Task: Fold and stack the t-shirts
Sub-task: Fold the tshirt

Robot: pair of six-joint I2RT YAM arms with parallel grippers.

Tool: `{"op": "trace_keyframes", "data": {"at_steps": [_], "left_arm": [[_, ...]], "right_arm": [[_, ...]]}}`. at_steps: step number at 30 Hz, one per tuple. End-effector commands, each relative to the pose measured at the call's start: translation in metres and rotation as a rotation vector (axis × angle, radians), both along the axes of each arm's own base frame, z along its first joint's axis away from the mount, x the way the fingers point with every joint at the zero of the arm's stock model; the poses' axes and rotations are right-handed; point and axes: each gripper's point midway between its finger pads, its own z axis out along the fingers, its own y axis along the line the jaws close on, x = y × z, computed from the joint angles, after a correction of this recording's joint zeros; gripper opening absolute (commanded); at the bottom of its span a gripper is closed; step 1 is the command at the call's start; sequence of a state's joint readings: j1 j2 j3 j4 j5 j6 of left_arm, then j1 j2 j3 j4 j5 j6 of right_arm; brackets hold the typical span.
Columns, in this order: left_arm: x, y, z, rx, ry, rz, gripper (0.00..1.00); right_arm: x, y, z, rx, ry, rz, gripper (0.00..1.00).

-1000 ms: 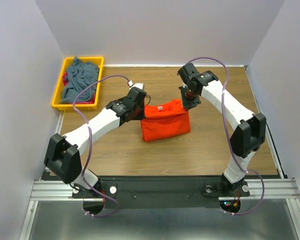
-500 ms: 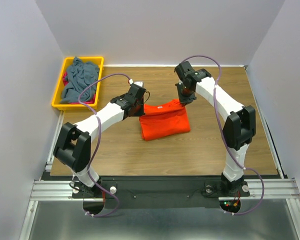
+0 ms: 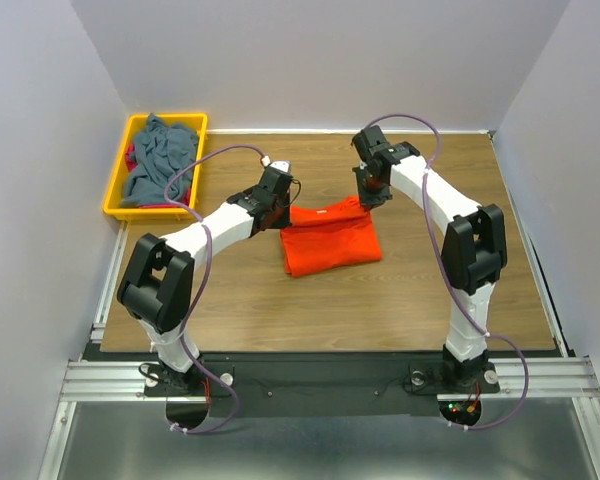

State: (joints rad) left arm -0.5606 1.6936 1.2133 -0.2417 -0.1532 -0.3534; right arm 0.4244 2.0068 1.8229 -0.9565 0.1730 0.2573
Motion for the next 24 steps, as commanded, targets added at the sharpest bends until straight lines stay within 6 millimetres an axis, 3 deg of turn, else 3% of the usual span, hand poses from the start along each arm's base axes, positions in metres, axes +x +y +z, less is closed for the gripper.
{"op": "trace_keyframes", "data": {"at_steps": [1,14,17,19,21,23,24], "left_arm": [[0.021,-0.004,0.022,-0.014,-0.086,-0.001,0.00],[0.032,0.001,-0.005,0.043,-0.073,0.043,0.01],[0.034,0.005,-0.006,0.057,-0.074,0.061,0.03],[0.035,0.005,-0.005,0.058,-0.080,0.066,0.09],[0.038,0.006,0.000,0.060,-0.096,0.072,0.24],[0.041,0.007,0.013,0.055,-0.122,0.079,0.42],[0.041,0.008,0.020,0.054,-0.137,0.088,0.47]], "right_arm": [[0.013,-0.015,0.003,0.000,-0.064,-0.052,0.01],[0.025,-0.022,-0.016,0.009,-0.086,-0.097,0.02],[0.031,-0.023,-0.014,0.007,-0.101,-0.106,0.07],[0.033,-0.022,-0.012,0.011,-0.108,-0.109,0.16],[0.036,-0.023,-0.007,0.014,-0.124,-0.122,0.25],[0.036,-0.024,0.001,0.017,-0.147,-0.135,0.27],[0.036,-0.025,0.014,0.028,-0.179,-0.140,0.29]]}}
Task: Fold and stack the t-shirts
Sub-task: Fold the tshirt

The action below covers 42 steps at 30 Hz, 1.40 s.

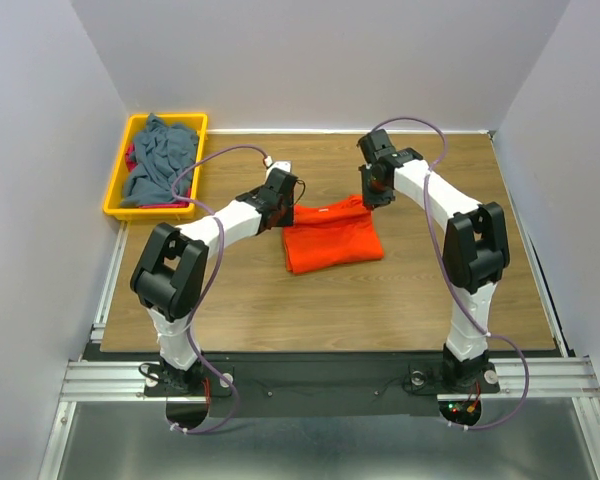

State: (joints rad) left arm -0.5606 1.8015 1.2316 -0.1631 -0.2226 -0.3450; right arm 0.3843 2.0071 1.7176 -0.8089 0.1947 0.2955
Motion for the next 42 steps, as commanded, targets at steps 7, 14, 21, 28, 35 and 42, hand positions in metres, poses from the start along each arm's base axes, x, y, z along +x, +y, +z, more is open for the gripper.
{"op": "trace_keyframes", "data": {"at_steps": [7,14,21,28,35,42], "left_arm": [[0.007,0.008,0.110,-0.101,-0.233,0.060,0.78],[-0.020,-0.013,0.099,-0.186,-0.170,-0.006,0.54],[-0.005,-0.032,0.055,-0.146,-0.102,-0.040,0.42],[0.041,-0.026,0.020,-0.074,-0.078,0.007,0.37],[0.079,-0.005,0.021,-0.048,-0.111,0.055,0.45],[0.086,0.003,0.051,-0.130,-0.166,0.083,0.61]], "right_arm": [[0.000,0.007,0.079,0.149,-0.210,0.026,0.41],[-0.029,0.032,0.049,0.285,-0.105,0.133,0.40],[-0.008,0.043,0.023,0.284,-0.086,0.163,0.35],[0.029,0.040,-0.022,0.274,-0.052,0.138,0.29],[0.069,0.026,-0.010,0.338,-0.128,0.086,0.27],[0.075,0.031,0.027,0.548,-0.220,0.113,0.28]]}}
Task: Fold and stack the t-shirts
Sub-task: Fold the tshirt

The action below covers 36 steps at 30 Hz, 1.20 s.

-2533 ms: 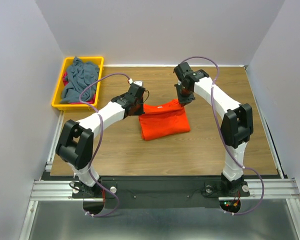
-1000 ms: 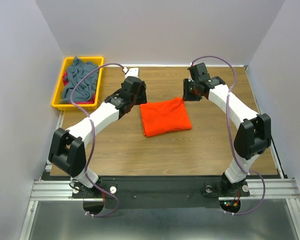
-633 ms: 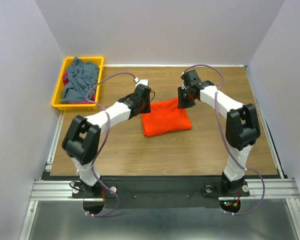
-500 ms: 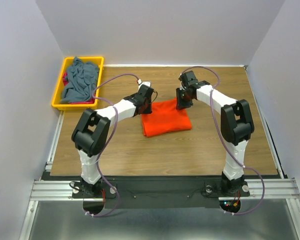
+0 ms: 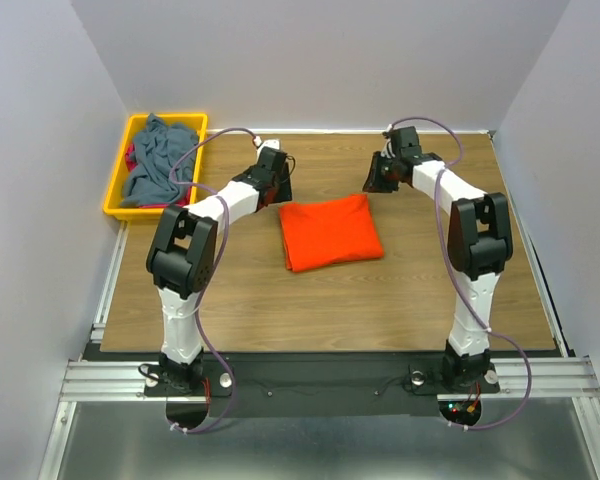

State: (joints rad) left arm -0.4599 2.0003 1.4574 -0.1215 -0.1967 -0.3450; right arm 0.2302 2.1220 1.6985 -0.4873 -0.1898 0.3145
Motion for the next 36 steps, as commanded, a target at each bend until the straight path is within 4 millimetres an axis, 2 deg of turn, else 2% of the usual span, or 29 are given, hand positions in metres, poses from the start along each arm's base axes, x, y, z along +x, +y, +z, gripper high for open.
{"op": "trace_keyframes", "data": {"at_steps": [1,3,4,5,6,7,11,14,15,18,20,21,22,24,25,29,32,33,34,35,36], "left_arm": [[0.006,-0.007,0.056,-0.100,-0.127,-0.005,0.62],[-0.004,-0.013,0.068,-0.183,-0.161,-0.017,0.67],[-0.009,-0.020,0.072,-0.228,-0.164,-0.052,0.68],[-0.016,-0.023,0.066,-0.257,-0.170,-0.063,0.69],[-0.020,-0.027,0.077,-0.298,-0.189,-0.075,0.69],[-0.023,-0.028,0.077,-0.311,-0.196,-0.083,0.69],[-0.031,-0.035,0.067,-0.354,-0.196,-0.121,0.59],[-0.029,-0.040,0.049,-0.371,-0.170,-0.120,0.51],[-0.025,-0.040,0.040,-0.370,-0.158,-0.113,0.47],[-0.014,-0.038,0.023,-0.385,-0.129,-0.094,0.43],[-0.005,-0.035,0.018,-0.391,-0.120,-0.078,0.40],[-0.004,-0.034,0.005,-0.390,-0.095,-0.073,0.40],[0.000,-0.029,0.001,-0.394,-0.088,-0.062,0.39],[0.005,-0.028,-0.006,-0.401,-0.070,-0.059,0.39],[0.004,-0.027,-0.018,-0.404,-0.045,-0.052,0.39],[0.005,-0.021,-0.037,-0.423,0.001,-0.032,0.38],[0.008,-0.016,-0.037,-0.429,0.003,-0.029,0.38],[0.010,-0.017,-0.030,-0.431,-0.011,-0.036,0.38],[0.012,-0.017,-0.026,-0.429,-0.021,-0.040,0.39],[0.013,-0.017,-0.020,-0.426,-0.032,-0.047,0.44],[0.014,-0.018,-0.013,-0.429,-0.041,-0.047,0.48]], "right_arm": [[0.007,0.025,0.057,0.209,-0.165,0.076,0.28],[0.002,0.038,0.065,0.284,-0.201,0.125,0.31],[-0.011,0.045,0.063,0.333,-0.185,0.167,0.31],[-0.015,0.049,0.062,0.362,-0.182,0.180,0.32],[-0.015,0.053,0.067,0.387,-0.213,0.204,0.32],[-0.025,0.057,0.061,0.417,-0.193,0.240,0.33],[-0.035,0.066,0.055,0.470,-0.205,0.324,0.34],[-0.036,0.069,0.050,0.485,-0.210,0.349,0.34],[-0.033,0.069,0.042,0.485,-0.201,0.348,0.34],[-0.026,0.063,0.027,0.495,-0.183,0.338,0.34],[-0.019,0.052,0.019,0.504,-0.172,0.315,0.34],[-0.014,0.049,0.017,0.512,-0.174,0.309,0.34],[-0.010,0.040,0.003,0.524,-0.145,0.290,0.34],[-0.004,0.032,-0.007,0.539,-0.117,0.253,0.34],[-0.001,0.029,-0.022,0.545,-0.089,0.227,0.34],[0.004,0.012,-0.047,0.601,-0.013,0.146,0.34],[0.005,0.011,-0.039,0.620,-0.020,0.154,0.34],[0.005,0.012,-0.033,0.620,-0.030,0.160,0.35],[0.006,0.011,-0.025,0.619,-0.045,0.163,0.35],[0.005,0.012,-0.018,0.623,-0.051,0.161,0.35],[0.004,0.012,0.001,0.625,-0.082,0.171,0.36]]}}
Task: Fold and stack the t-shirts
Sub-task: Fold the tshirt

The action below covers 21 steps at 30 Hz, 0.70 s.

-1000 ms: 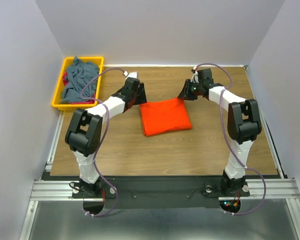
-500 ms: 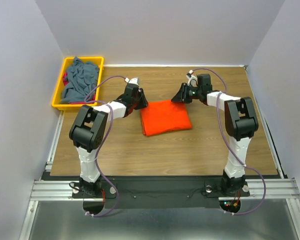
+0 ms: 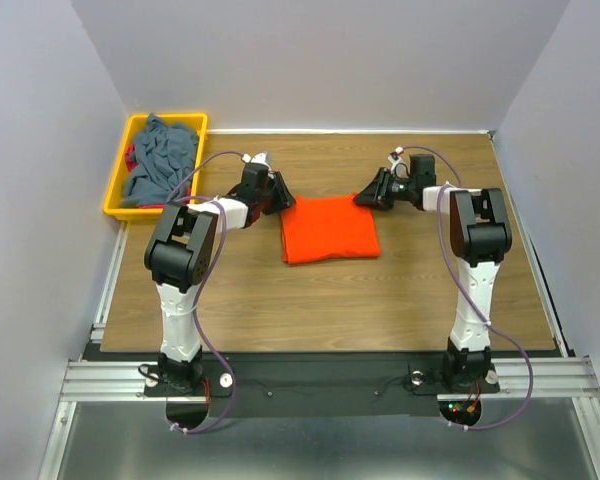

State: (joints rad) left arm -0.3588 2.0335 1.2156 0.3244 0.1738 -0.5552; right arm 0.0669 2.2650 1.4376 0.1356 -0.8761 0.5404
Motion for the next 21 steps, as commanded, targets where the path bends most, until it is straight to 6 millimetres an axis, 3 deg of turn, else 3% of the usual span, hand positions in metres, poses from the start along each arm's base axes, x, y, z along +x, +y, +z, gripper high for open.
{"op": "trace_keyframes", "data": {"at_steps": [1,2,7,9,10,12,17,20,21], "left_arm": [[0.013,0.005,0.034,0.000,-0.059,0.010,0.53],[0.013,0.005,0.042,-0.009,-0.071,0.020,0.61],[-0.011,0.007,0.097,-0.047,-0.130,0.041,0.72],[-0.032,0.009,0.111,-0.056,-0.120,0.059,0.73],[-0.041,0.006,0.113,-0.062,-0.107,0.053,0.73],[-0.065,0.004,0.116,-0.082,-0.084,0.040,0.72],[-0.116,-0.015,0.101,-0.102,-0.027,-0.022,0.53],[-0.137,-0.022,0.067,-0.101,0.056,-0.040,0.42],[-0.144,-0.022,0.049,-0.099,0.095,-0.049,0.39]], "right_arm": [[0.007,-0.005,0.045,0.004,-0.089,-0.032,0.38],[0.005,-0.005,0.053,0.011,-0.091,-0.034,0.38],[-0.029,0.001,0.101,0.043,-0.137,-0.008,0.43],[-0.050,0.008,0.099,0.051,-0.110,0.013,0.44],[-0.060,0.015,0.109,0.056,-0.130,0.035,0.44],[-0.076,0.020,0.108,0.053,-0.126,0.056,0.44],[-0.118,0.032,0.087,0.049,-0.075,0.119,0.43],[-0.131,0.033,0.070,0.043,-0.050,0.145,0.42],[-0.138,0.032,0.054,0.036,-0.009,0.149,0.41]]}}
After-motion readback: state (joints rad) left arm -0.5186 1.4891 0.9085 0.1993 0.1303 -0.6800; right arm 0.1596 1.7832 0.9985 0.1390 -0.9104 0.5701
